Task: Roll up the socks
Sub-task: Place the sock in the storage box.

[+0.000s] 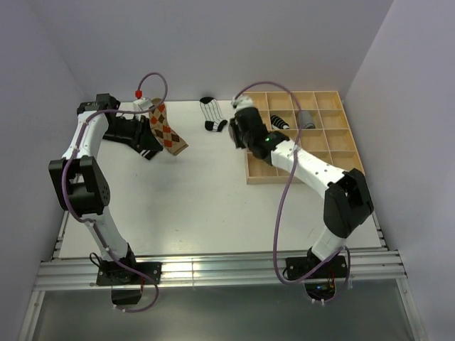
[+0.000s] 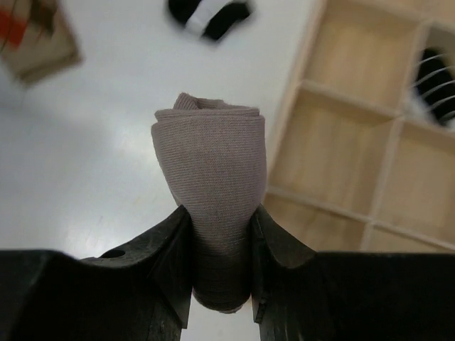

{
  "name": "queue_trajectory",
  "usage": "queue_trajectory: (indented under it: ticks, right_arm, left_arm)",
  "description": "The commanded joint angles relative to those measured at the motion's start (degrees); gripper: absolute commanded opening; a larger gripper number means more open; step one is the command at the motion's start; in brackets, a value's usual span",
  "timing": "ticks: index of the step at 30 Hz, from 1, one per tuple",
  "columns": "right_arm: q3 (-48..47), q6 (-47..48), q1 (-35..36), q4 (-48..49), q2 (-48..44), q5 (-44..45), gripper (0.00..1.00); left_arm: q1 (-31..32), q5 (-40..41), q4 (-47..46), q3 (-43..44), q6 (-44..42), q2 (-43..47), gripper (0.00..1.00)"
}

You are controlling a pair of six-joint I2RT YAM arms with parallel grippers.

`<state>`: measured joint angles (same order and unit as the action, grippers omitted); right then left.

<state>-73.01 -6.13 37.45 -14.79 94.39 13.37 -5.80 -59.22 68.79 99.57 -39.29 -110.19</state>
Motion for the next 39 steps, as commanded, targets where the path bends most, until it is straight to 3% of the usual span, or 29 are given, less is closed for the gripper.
queue_trajectory:
  ticks: [1,9,17,20,34,39]
  right_arm:
    - [-8.8,0.9,-5.3,-4.6,2.9,10.9,0.00]
    - [-28.3,4.5,-12.0,-7.7,21.3,24.2,0.00]
    - [-45.9,8.1,-15.1,-11.0,38.3,24.5,0.00]
    - [-52.7,8.9,-15.5,-15.3,43.8,23.5,0.00]
    - [-57.4,9.1,-16.8,-24.4,48.1,6.2,0.04]
    - [-62.9,6.9,-18.9,-30.4,50.9,-1.3,0.04]
  left_arm:
    - [0.4,-2.7,-4.4,-3.0,3.9,3.8,0.35]
    - [0.5,-2.7,-12.3,-8.8,9.8,8.1,0.35]
    - [0.5,-2.9,-17.5,-9.8,16.0,11.0,0.36]
    - [0.4,-3.3,-16.1,-9.1,15.0,10.8,0.36]
    - [0.5,-4.8,-13.5,-8.1,13.6,7.6,0.36]
    - [0.5,-4.9,-12.6,-7.3,13.4,7.4,0.36]
